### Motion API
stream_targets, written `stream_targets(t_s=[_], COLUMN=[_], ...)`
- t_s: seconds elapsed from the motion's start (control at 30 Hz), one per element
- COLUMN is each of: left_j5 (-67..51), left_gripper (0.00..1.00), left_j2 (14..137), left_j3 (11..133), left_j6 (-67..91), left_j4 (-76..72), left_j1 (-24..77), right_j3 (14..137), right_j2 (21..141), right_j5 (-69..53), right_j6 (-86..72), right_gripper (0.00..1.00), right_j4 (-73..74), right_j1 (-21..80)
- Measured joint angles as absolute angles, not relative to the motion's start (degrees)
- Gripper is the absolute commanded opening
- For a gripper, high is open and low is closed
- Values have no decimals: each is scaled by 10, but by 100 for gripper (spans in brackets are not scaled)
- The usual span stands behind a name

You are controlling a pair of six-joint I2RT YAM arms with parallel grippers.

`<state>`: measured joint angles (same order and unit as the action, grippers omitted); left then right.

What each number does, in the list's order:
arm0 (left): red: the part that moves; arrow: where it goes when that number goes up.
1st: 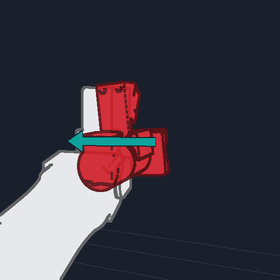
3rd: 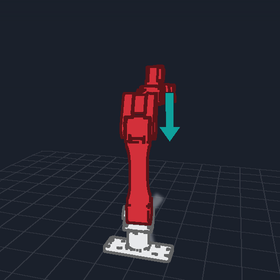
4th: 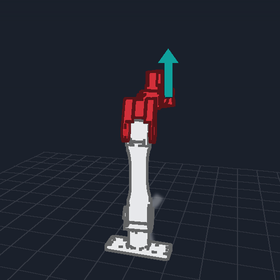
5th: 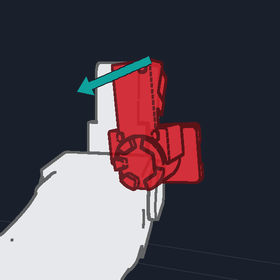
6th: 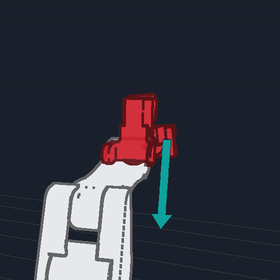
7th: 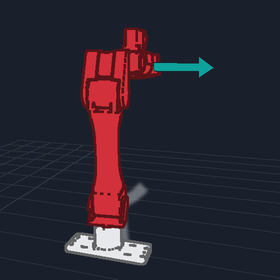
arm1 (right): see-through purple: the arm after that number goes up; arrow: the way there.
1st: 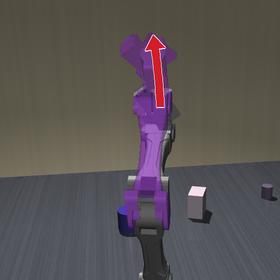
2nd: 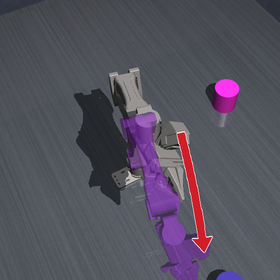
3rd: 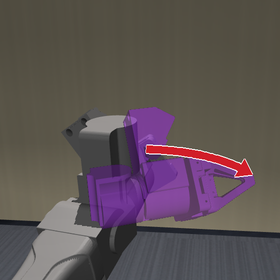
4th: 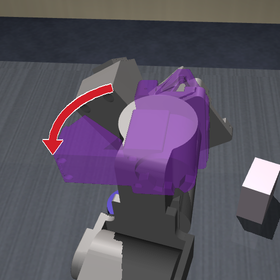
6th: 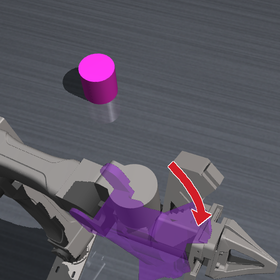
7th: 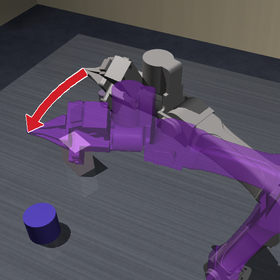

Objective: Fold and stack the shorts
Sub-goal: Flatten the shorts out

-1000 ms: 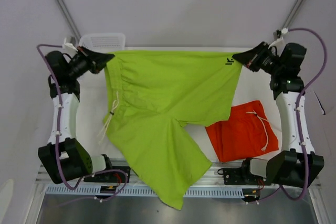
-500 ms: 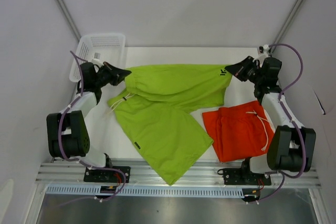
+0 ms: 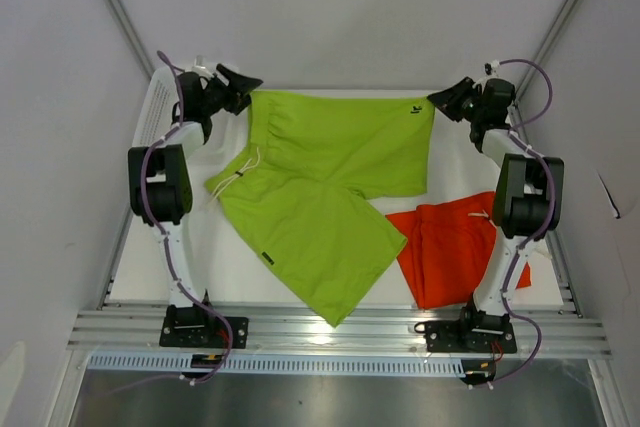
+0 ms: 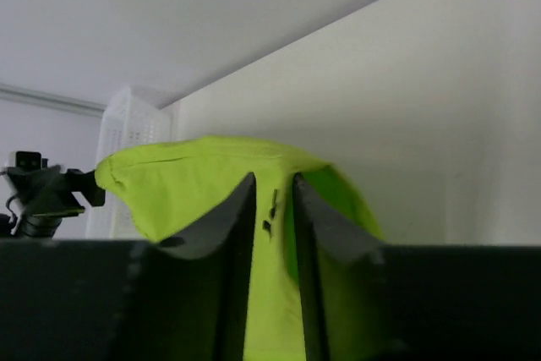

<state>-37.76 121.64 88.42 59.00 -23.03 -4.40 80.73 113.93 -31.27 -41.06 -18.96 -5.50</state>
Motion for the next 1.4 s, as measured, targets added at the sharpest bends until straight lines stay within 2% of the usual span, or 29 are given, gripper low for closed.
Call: stream_targets(t_s=[0.03, 0.07, 0.17, 0.23, 0.47, 0.67, 0.77, 0.83, 0.97, 1.13, 1.4], left_j5=[-377, -377, -376, -377, -376, -324, -283, -252, -187, -107, -20], left_gripper=[99, 99, 99, 99, 99, 99, 99, 99, 99, 99, 99], left_j2=[1238, 1260, 1308, 1318, 1277, 1136, 1049, 1000, 934, 903, 902], left_j3=[906, 934, 1011, 1033, 1022, 938, 893, 866, 809, 739, 717], left_j6=[589, 595, 592, 588, 538, 459, 418, 391, 349, 309, 276], left_j4=[-226, -213, -168, -152, -96, 18, 74, 109, 166, 223, 272], left_j1=[-44, -43, -41, -38, -14, 15, 30, 37, 38, 51, 103], right_j3=[833, 863, 939, 953, 913, 829, 790, 769, 732, 680, 656], right_j2=[1165, 1195, 1259, 1271, 1225, 1101, 1042, 1009, 966, 926, 913], right_j5=[-307, -302, -283, -270, -241, -239, -238, -232, -212, -165, -118], right_j6=[-418, -425, -427, -425, -398, -355, -333, -318, -291, -260, -248], right_gripper=[44, 67, 96, 100, 99, 86, 83, 84, 93, 94, 74], right_j4=[-192, -185, -159, -143, -98, -44, -28, -8, 34, 85, 130], right_j1=[-57, -60, -65, -68, -70, -56, -29, -2, 59, 127, 125])
